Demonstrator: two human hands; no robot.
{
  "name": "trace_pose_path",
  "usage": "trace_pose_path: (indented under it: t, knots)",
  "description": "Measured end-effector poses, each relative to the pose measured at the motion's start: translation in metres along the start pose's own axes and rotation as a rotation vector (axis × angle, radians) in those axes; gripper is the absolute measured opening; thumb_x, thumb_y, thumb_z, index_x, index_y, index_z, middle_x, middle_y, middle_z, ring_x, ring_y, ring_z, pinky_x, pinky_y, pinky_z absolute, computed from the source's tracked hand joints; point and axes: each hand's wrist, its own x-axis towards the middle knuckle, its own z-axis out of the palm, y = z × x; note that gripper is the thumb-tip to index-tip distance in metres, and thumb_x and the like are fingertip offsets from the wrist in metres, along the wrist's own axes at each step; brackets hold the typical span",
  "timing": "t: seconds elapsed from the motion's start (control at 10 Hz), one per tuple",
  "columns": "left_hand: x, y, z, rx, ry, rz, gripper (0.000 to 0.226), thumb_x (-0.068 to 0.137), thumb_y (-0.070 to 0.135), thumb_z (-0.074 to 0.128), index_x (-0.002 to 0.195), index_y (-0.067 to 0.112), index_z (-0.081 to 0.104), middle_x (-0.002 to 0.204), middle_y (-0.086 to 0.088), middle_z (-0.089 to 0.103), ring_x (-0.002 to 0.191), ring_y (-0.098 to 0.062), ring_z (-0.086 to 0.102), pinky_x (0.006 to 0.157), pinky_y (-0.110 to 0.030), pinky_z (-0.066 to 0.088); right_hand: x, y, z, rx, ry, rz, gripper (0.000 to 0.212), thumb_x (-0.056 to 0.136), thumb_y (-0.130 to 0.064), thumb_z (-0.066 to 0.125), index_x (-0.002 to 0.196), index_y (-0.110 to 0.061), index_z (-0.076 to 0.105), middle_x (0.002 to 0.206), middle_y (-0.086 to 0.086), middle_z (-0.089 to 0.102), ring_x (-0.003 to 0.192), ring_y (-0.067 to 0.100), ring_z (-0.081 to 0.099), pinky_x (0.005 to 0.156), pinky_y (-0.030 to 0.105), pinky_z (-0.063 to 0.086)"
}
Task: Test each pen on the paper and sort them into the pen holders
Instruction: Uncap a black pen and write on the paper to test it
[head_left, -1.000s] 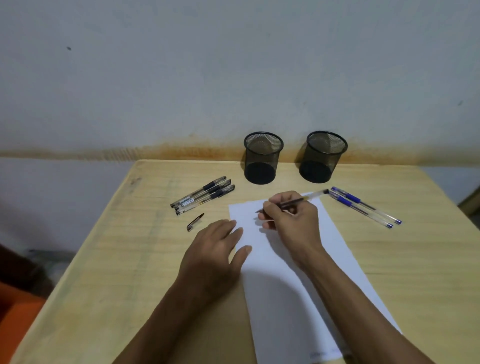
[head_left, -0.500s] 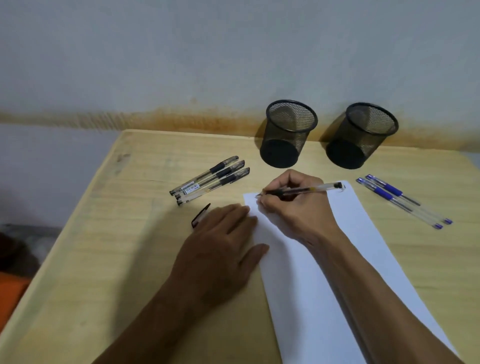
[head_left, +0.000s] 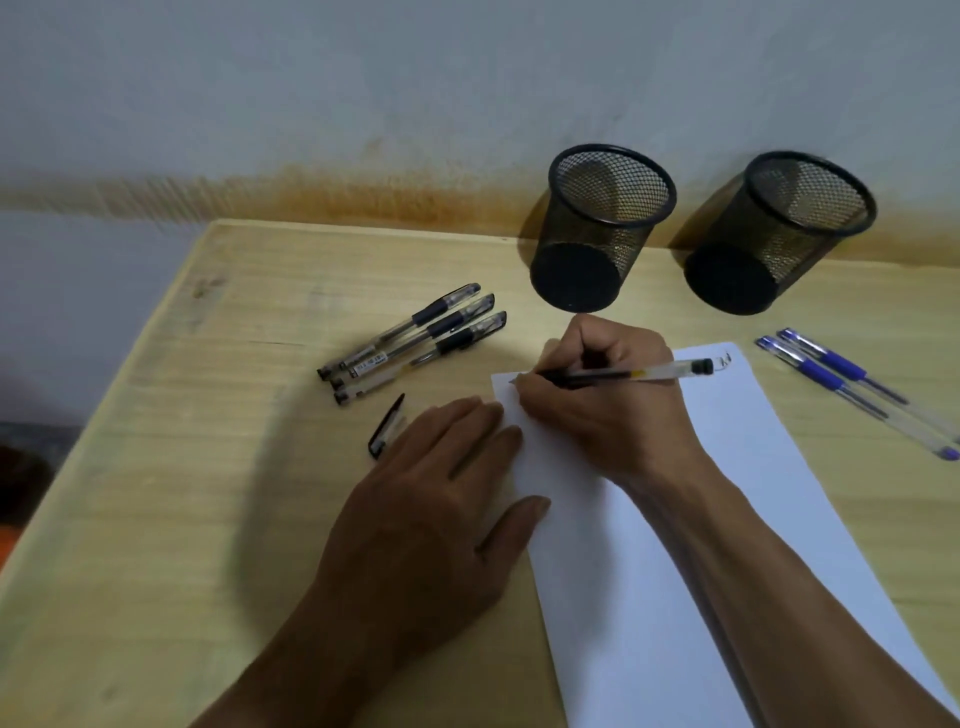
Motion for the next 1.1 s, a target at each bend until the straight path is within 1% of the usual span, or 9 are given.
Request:
trace_pose_path:
  t: [0.3, 0.4, 0.5, 0.6, 0.7, 0.8, 0.9, 1.0, 1.1]
  knots:
    - [-0.0001, 0.0007, 0.0006, -0.023, 0.015, -0.012, 0.053, 0.091, 0.047, 0.059, 0.130, 0.011, 0.063, 0.138, -0.008, 0.058, 0.133, -0.024, 0.048, 0.105, -0.043, 0.045, 0.0025, -0.0008, 0.0036, -0.017, -0.013, -0.011, 0.021, 0.067, -0.019, 0.083, 0.062, -0.014, 0.063, 0.064, 0.014, 0.068, 0.061, 0.037, 0.062, 0.053, 0.049, 0.054]
    - [0.0004, 0.0004, 0.0004, -0.030, 0.017, -0.017, 0.053, 0.091, 0.047, 0.059, 0.130, 0.011, 0.063, 0.137, -0.008, 0.058, 0.133, -0.024, 0.048, 0.104, -0.043, 0.044, 0.0022, -0.0014, 0.0056, 0.042, 0.000, 0.036, 0.022, 0.066, -0.017, 0.082, 0.060, -0.016, 0.061, 0.064, 0.016, 0.067, 0.057, 0.023, 0.057, 0.054, 0.047, 0.053]
    - [0.0004, 0.0001, -0.0001, -0.029, 0.010, -0.015, 0.053, 0.091, 0.047, 0.059, 0.130, 0.011, 0.063, 0.137, -0.008, 0.058, 0.133, -0.024, 0.048, 0.104, -0.042, 0.044, 0.0017, -0.0016, 0.0065, 0.032, 0.004, 0.039, 0.024, 0.065, -0.018, 0.082, 0.060, -0.012, 0.060, 0.062, 0.018, 0.064, 0.057, 0.020, 0.054, 0.052, 0.043, 0.051]
    - [0.0004, 0.0003, -0.0012, -0.031, 0.008, -0.020, 0.053, 0.091, 0.047, 0.059, 0.129, 0.011, 0.063, 0.137, -0.008, 0.058, 0.133, -0.023, 0.048, 0.104, -0.042, 0.045, 0.0015, -0.0022, 0.0048, 0.039, 0.010, 0.043, 0.024, 0.067, -0.011, 0.084, 0.060, -0.011, 0.060, 0.062, 0.017, 0.066, 0.058, 0.025, 0.057, 0.054, 0.046, 0.053]
    - [0.0009, 0.0003, -0.0019, -0.028, 0.002, -0.023, 0.053, 0.091, 0.048, 0.059, 0.129, 0.011, 0.063, 0.136, -0.008, 0.058, 0.133, -0.024, 0.048, 0.104, -0.042, 0.045, 0.0007, -0.0021, 0.0049, 0.010, 0.000, 0.029, 0.023, 0.071, -0.005, 0.085, 0.063, -0.009, 0.063, 0.062, 0.015, 0.066, 0.058, 0.024, 0.059, 0.054, 0.041, 0.053]
    - [0.0011, 0.0004, -0.0018, -0.027, -0.007, -0.026, 0.054, 0.091, 0.048, 0.058, 0.130, 0.012, 0.062, 0.137, -0.008, 0.058, 0.133, -0.024, 0.048, 0.104, -0.042, 0.044, 0.0006, -0.0007, 0.0056, 0.066, 0.023, 0.037, 0.025, 0.069, -0.007, 0.082, 0.062, -0.010, 0.059, 0.064, 0.023, 0.063, 0.058, 0.021, 0.055, 0.053, 0.039, 0.050]
    - [0.0008, 0.0005, -0.0018, -0.027, -0.005, -0.028, 0.054, 0.091, 0.049, 0.058, 0.130, 0.012, 0.062, 0.137, -0.008, 0.058, 0.133, -0.023, 0.048, 0.105, -0.042, 0.044, 0.0009, -0.0007, 0.0057, 0.083, 0.030, 0.046, 0.023, 0.068, -0.010, 0.080, 0.061, -0.012, 0.058, 0.065, 0.025, 0.063, 0.059, 0.022, 0.055, 0.054, 0.045, 0.052]
    - [0.0010, 0.0005, -0.0016, -0.028, -0.001, -0.024, 0.054, 0.091, 0.049, 0.058, 0.130, 0.012, 0.062, 0.136, -0.008, 0.058, 0.132, -0.024, 0.049, 0.104, -0.042, 0.045, 0.0006, -0.0026, 0.0048, 0.020, 0.016, 0.028, 0.023, 0.066, -0.013, 0.081, 0.059, -0.015, 0.059, 0.064, 0.018, 0.065, 0.059, 0.020, 0.056, 0.053, 0.046, 0.052]
    - [0.0016, 0.0004, -0.0019, -0.025, -0.008, -0.027, 0.055, 0.091, 0.049, 0.058, 0.131, 0.012, 0.062, 0.137, -0.008, 0.058, 0.133, -0.024, 0.048, 0.104, -0.043, 0.045, 0.0010, -0.0021, 0.0053, 0.054, 0.032, 0.030, 0.023, 0.067, -0.010, 0.079, 0.060, -0.014, 0.058, 0.065, 0.023, 0.065, 0.058, 0.023, 0.057, 0.052, 0.048, 0.053]
